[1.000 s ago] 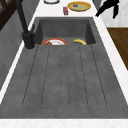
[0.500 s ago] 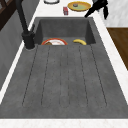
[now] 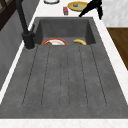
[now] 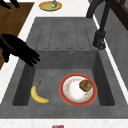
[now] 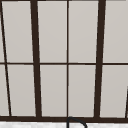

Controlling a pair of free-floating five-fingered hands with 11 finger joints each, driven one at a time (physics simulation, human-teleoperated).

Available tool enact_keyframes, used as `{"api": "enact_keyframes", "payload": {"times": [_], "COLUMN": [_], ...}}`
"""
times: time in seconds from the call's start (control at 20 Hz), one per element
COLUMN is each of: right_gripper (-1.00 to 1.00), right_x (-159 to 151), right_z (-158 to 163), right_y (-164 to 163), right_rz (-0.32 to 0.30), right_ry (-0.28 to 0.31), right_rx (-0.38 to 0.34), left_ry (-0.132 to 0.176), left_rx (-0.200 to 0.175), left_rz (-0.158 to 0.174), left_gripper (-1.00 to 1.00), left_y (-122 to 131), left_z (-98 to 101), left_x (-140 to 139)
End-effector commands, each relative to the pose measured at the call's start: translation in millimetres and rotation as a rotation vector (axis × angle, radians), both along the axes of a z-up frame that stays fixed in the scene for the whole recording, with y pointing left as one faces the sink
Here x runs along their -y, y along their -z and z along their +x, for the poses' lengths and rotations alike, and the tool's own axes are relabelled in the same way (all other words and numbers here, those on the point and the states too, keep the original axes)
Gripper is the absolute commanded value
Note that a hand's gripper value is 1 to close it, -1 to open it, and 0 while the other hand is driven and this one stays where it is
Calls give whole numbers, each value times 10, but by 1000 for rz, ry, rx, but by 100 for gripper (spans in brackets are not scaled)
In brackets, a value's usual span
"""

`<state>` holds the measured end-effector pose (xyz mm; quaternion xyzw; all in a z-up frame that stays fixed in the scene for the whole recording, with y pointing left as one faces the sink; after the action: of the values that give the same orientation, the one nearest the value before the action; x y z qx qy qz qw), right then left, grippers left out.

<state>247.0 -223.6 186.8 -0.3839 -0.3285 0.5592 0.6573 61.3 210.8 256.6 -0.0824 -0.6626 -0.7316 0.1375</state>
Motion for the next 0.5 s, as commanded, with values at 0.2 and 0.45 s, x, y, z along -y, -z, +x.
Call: {"api": "enact_keyframes", "payload": {"times": [0.2,0.45], "right_gripper": [-100,-100], "right_x": [-19,-106], "right_z": [618,1028], "right_y": [183,371], "right_rz": [11,1], "right_ry": [-8,-5], "right_rx": [-21,-9], "left_ry": [0,-1], "left_rx": [1,1], "left_rz": [0,-1], "left_gripper": [0,0], "left_y": [0,1], "left_z": [0,1], "left_x": [0,0]}}
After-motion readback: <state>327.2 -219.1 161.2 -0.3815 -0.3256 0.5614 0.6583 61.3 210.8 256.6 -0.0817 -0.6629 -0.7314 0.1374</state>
